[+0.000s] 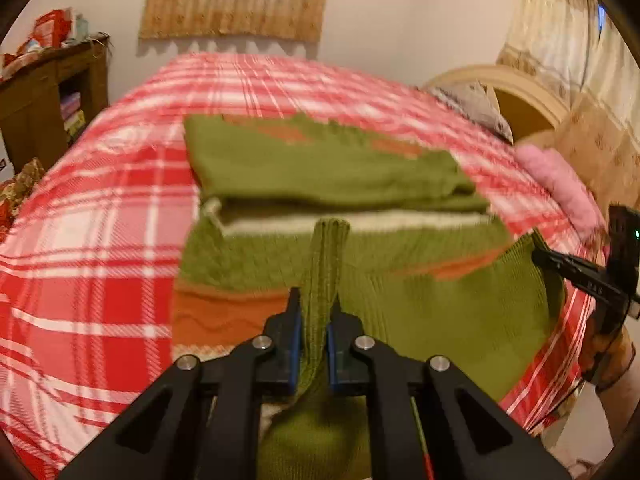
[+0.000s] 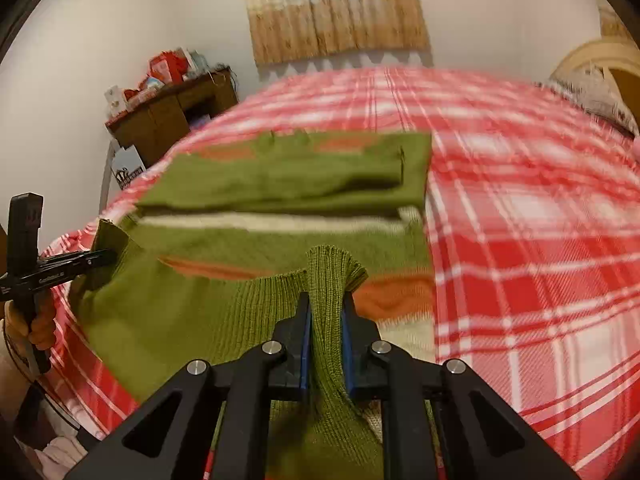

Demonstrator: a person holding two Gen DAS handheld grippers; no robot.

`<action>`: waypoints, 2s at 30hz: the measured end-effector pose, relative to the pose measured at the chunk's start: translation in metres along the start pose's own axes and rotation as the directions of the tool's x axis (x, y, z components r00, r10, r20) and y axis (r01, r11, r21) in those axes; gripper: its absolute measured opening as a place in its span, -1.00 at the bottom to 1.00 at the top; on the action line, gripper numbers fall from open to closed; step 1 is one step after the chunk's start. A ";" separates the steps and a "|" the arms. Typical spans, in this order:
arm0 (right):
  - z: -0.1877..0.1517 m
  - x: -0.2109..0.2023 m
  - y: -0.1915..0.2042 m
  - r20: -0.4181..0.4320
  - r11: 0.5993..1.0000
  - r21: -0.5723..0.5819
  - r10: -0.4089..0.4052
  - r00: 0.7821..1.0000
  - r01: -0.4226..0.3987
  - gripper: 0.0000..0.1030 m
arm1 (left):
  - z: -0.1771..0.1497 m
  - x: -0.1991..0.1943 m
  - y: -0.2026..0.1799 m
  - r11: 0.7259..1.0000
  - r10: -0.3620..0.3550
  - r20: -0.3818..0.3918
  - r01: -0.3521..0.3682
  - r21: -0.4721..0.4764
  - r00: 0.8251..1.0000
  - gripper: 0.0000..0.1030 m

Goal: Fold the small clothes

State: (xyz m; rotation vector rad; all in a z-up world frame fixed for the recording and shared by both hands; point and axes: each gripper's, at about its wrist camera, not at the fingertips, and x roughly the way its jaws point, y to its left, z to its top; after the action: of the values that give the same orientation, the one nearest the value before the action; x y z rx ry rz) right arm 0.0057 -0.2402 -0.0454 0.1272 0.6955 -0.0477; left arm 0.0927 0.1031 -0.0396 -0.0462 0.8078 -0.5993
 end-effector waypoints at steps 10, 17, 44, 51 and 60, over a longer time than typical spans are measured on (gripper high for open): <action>0.059 -0.011 0.015 0.128 0.999 -0.022 -0.031 0.991 0.034 -0.76 | 0.049 -0.012 0.003 0.995 0.064 0.129 -0.053 -0.084 0.990 -0.80; 0.096 0.020 0.013 0.129 0.996 -0.040 -0.069 0.989 0.074 -0.76 | 0.077 0.011 0.017 0.986 0.109 0.129 -0.091 -0.138 0.986 -0.80; 0.185 0.226 -0.038 -0.006 0.977 -0.016 -0.211 0.977 0.211 -0.76 | 0.163 0.155 0.084 0.896 0.357 0.044 -0.329 -0.298 0.933 -0.80; 0.178 0.183 -0.074 0.132 0.961 0.200 -0.220 0.967 0.191 -0.66 | 0.158 0.164 0.092 0.872 0.386 -0.008 -0.368 -0.322 0.922 -0.68; 0.168 0.164 -0.066 0.022 0.975 0.137 -0.177 0.984 0.172 -0.64 | 0.159 0.167 0.096 0.872 0.370 -0.007 -0.350 -0.341 0.929 -0.66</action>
State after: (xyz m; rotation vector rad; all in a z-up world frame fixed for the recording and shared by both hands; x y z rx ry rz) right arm 0.2328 -0.3283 -0.0294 0.1945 0.6675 -0.2654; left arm 0.3383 0.0674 -0.0648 -0.2210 0.8292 -0.0989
